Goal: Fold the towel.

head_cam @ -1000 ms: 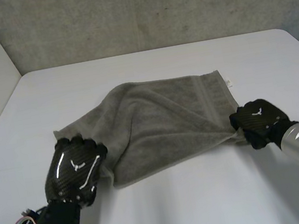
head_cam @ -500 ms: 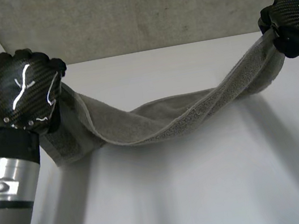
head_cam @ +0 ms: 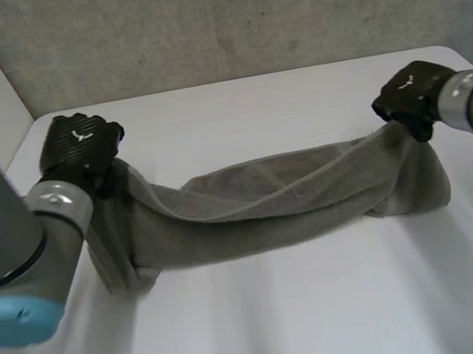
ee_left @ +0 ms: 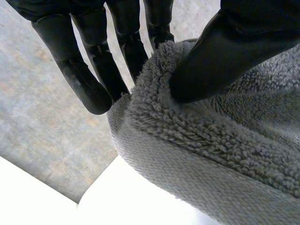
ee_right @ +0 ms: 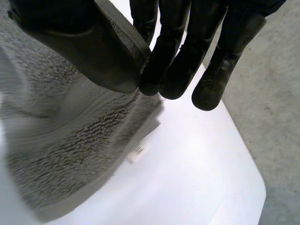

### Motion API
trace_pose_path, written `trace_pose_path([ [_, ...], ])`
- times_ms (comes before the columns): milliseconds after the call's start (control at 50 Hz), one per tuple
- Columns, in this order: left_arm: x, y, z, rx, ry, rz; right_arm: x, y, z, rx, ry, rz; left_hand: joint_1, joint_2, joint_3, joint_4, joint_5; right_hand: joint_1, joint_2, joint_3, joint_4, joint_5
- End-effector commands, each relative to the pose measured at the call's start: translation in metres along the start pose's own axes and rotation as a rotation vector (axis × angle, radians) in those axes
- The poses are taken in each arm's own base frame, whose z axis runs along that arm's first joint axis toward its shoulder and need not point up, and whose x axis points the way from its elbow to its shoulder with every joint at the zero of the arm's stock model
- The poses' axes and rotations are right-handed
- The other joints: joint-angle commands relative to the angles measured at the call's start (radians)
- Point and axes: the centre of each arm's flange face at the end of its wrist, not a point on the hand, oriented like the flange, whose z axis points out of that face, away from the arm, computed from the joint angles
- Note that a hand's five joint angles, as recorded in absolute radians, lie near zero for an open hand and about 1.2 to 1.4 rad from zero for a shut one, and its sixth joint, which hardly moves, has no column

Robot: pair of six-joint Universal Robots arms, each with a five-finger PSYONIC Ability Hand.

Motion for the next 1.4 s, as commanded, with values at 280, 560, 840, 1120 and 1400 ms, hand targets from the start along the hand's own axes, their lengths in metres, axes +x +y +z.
trace_pose_path([
  [280,-0.111,-0.185,0.062,0.690,-0.357,-0.231,0.121,-0.141,-0.027,0.811,0.738,0.086,-0.056,-0.095,-0.150,-0.116,-0.257,0.053,0.054,0.058,0.049,0.043],
  [560,-0.065,-0.052,0.072,0.301,-0.195,-0.360,0.035,-0.074,-0.016,0.617,0.334,0.108,-0.056,-0.095,-0.150,-0.116,-0.257,0.053,0.054,0.058,0.049,0.043],
  [840,0.015,0.085,0.024,0.087,0.013,-0.333,-0.075,0.052,-0.015,0.195,-0.060,0.119,-0.056,-0.095,-0.150,-0.116,-0.257,0.053,0.054,0.058,0.049,0.043],
  [1120,0.042,0.111,-0.004,0.097,0.109,0.058,-0.087,0.073,-0.021,0.098,-0.051,0.230,-0.143,-0.182,-0.237,-0.203,-0.344,0.053,0.054,0.058,0.049,0.043],
  [1400,0.042,0.107,-0.011,0.231,0.021,0.225,-0.088,0.083,-0.017,0.130,0.011,0.239,-0.220,-0.259,-0.314,-0.280,-0.421,0.022,0.023,0.027,0.018,0.012],
])
